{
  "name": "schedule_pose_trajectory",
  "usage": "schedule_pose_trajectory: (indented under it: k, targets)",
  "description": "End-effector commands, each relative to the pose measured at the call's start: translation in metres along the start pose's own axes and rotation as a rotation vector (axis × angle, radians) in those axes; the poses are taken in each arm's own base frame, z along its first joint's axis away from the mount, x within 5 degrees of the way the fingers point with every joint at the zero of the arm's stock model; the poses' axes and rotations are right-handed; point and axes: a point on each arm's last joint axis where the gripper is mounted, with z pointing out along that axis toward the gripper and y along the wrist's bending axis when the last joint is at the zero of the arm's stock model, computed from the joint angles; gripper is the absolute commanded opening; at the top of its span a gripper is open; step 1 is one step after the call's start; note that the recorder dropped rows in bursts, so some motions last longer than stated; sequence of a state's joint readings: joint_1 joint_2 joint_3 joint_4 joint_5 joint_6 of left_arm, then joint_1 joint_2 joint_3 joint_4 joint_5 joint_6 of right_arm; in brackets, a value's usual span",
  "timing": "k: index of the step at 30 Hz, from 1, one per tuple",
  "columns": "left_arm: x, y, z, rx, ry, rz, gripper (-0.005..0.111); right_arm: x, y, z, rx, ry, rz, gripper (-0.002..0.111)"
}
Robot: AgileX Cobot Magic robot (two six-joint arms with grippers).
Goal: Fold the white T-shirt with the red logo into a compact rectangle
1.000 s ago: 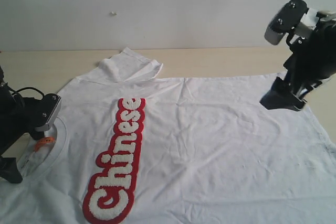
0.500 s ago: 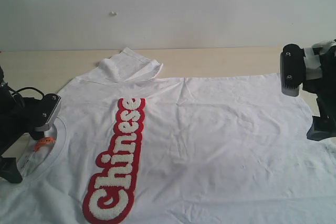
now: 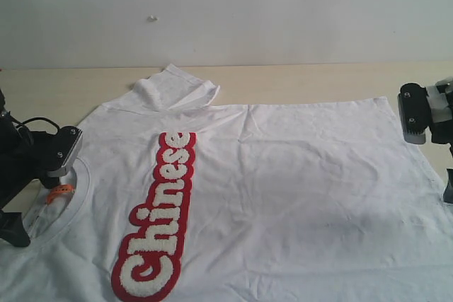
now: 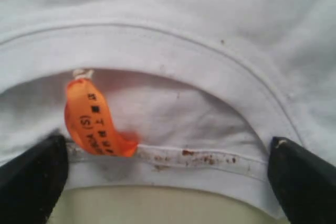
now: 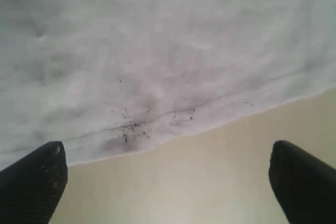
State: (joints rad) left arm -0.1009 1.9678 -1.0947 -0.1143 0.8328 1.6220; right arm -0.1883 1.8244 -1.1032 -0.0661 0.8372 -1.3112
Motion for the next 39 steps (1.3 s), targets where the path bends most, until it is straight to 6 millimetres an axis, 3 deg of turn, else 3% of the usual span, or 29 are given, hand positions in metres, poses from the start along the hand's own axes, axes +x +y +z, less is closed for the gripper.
schedule_pose_trajectory:
  k: [1,14,23,31,39]
  targets:
    - [-0.001,0.001,0.004,0.010,-0.004,-0.007,0.105,-0.001,-0.007,0.001,-0.021,-0.069,-0.026,0.105]
    - [-0.001,0.001,0.004,0.010,-0.004,-0.007,0.105,-0.001,-0.020,0.030,-0.106,-0.009,-0.083,0.105]
    - [-0.001,0.001,0.004,0.010,-0.004,-0.007,0.105,0.022,-0.027,0.037,-0.095,-0.010,-0.031,0.105]
    - [-0.001,0.001,0.004,0.010,-0.004,-0.007,0.105,0.018,-0.027,0.039,-0.088,-0.054,-0.101,0.105]
    - [-0.001,0.001,0.004,0.010,-0.004,-0.007,0.105,0.017,-0.026,0.058,-0.128,-0.051,-0.106,0.105]
